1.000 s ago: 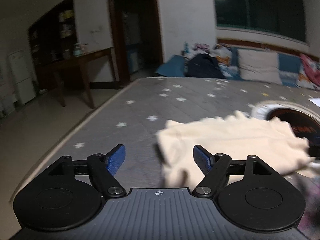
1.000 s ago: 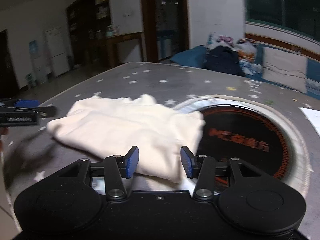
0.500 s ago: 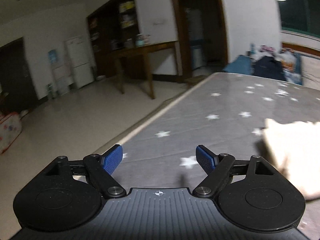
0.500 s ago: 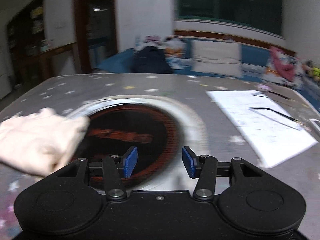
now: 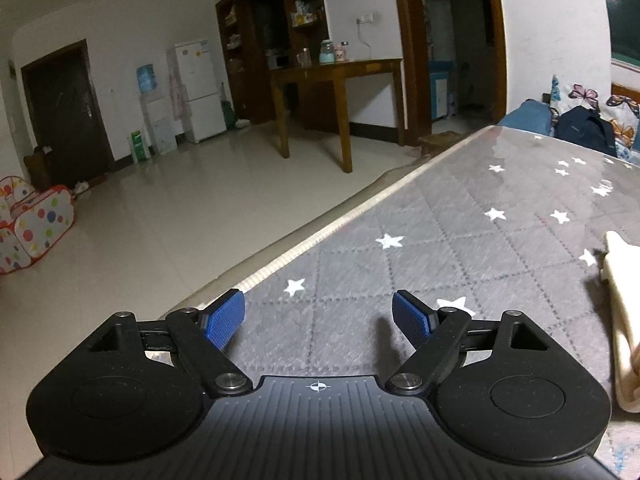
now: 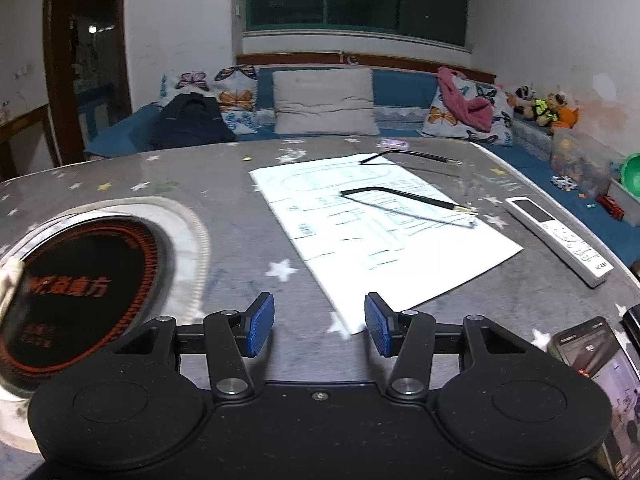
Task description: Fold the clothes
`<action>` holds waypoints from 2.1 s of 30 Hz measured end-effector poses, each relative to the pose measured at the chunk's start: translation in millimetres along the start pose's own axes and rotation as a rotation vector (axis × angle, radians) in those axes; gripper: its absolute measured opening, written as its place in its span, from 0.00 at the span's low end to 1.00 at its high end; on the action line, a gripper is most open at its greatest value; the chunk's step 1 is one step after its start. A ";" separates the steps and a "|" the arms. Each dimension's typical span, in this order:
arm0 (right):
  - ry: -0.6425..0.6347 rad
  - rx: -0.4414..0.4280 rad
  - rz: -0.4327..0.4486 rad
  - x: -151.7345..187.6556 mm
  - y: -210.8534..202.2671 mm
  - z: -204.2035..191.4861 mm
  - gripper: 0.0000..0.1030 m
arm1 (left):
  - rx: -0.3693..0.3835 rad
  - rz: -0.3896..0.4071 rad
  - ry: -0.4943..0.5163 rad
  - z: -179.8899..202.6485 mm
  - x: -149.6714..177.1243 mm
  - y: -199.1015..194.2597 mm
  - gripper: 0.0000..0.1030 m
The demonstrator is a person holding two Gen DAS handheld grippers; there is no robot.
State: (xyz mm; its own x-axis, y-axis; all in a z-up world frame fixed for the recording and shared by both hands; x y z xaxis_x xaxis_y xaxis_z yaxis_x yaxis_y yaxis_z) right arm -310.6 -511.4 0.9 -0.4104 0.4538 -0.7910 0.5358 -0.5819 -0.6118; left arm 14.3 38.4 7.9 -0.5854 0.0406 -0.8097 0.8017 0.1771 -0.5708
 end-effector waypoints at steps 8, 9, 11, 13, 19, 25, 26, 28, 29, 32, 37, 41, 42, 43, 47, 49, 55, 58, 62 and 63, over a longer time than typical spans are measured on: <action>0.018 0.020 -0.025 1.1 12.5 15.0 0.52 | -0.003 -0.037 -0.047 -14.1 11.9 -5.2 0.80; 0.017 0.021 -0.024 1.1 12.3 15.9 0.52 | -0.003 -0.037 -0.047 -9.2 12.8 -3.9 0.80; 0.014 0.023 -0.023 1.1 12.1 17.6 0.54 | -0.002 -0.030 -0.050 13.4 21.4 5.6 0.81; 0.012 0.025 -0.022 1.0 12.1 19.3 0.56 | -0.003 -0.028 -0.052 16.8 23.5 8.6 0.82; 0.010 0.033 -0.014 0.5 13.2 21.0 0.58 | 0.013 -0.046 -0.079 -8.0 19.9 -9.0 0.84; 0.018 0.027 -0.011 0.6 12.6 22.9 0.59 | 0.036 -0.055 -0.105 -16.8 20.7 -5.7 0.86; 0.016 0.029 -0.011 0.7 12.8 22.6 0.59 | 0.040 -0.056 -0.109 -18.2 20.8 -5.4 0.86; 0.014 0.034 -0.010 0.5 12.8 22.4 0.59 | 0.046 -0.057 -0.113 -19.9 21.2 -5.7 0.87; 0.014 0.035 -0.009 0.5 12.9 22.5 0.60 | 0.048 -0.057 -0.114 -20.0 21.1 -6.9 0.87; 0.020 0.053 -0.009 0.6 12.9 22.9 0.61 | 0.050 -0.058 -0.114 -20.3 20.4 -6.8 0.88; 0.018 0.060 -0.011 -0.4 13.4 24.5 0.62 | 0.061 -0.060 -0.117 -25.5 20.5 -6.0 0.90; 0.005 0.055 -0.015 -1.2 14.8 26.0 0.63 | 0.067 -0.063 -0.116 -27.9 20.3 -4.5 0.91; 0.010 0.050 -0.016 -1.3 15.2 27.4 0.64 | 0.068 -0.063 -0.116 -28.1 20.2 -4.1 0.91; 0.014 0.046 -0.017 -1.3 15.5 28.4 0.64 | 0.069 -0.063 -0.116 -28.3 20.1 -3.7 0.91; 0.010 0.037 -0.019 -2.0 16.7 30.3 0.66 | 0.072 -0.065 -0.117 -30.8 20.8 -4.1 0.92; 0.014 0.032 -0.018 -1.5 16.8 30.9 0.66 | 0.073 -0.065 -0.117 -31.6 21.3 -4.2 0.92; -0.002 0.023 -0.023 -0.1 18.1 27.9 0.77 | 0.075 -0.064 -0.115 -29.3 21.1 -3.7 0.93; 0.002 0.026 -0.025 0.0 18.8 28.2 0.78 | 0.077 -0.064 -0.115 -30.0 21.6 -4.0 0.93; 0.007 0.035 -0.034 0.0 20.1 29.2 0.89 | 0.077 -0.065 -0.117 -33.3 20.0 -6.1 0.93; 0.011 0.037 -0.038 0.0 20.8 29.9 0.92 | 0.076 -0.065 -0.117 -30.8 19.0 -6.4 0.93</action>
State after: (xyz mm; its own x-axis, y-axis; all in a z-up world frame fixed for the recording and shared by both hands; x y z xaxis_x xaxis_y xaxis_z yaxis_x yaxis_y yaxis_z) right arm -321.6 -543.8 -11.9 -0.4217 0.4832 -0.7673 0.4925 -0.5885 -0.6412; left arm -5.7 68.4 0.4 -0.6221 -0.0842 -0.7784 0.7720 0.1001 -0.6277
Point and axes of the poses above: each gripper's, at about its wrist camera, not at the fingertips, and y roughly the way its jaws point, z to its right, x to its underside, the point moved 1 cm from there along y, roughly the way its jaws point, and after that the axes turned 4 degrees about -z, right-handed, at the moved point
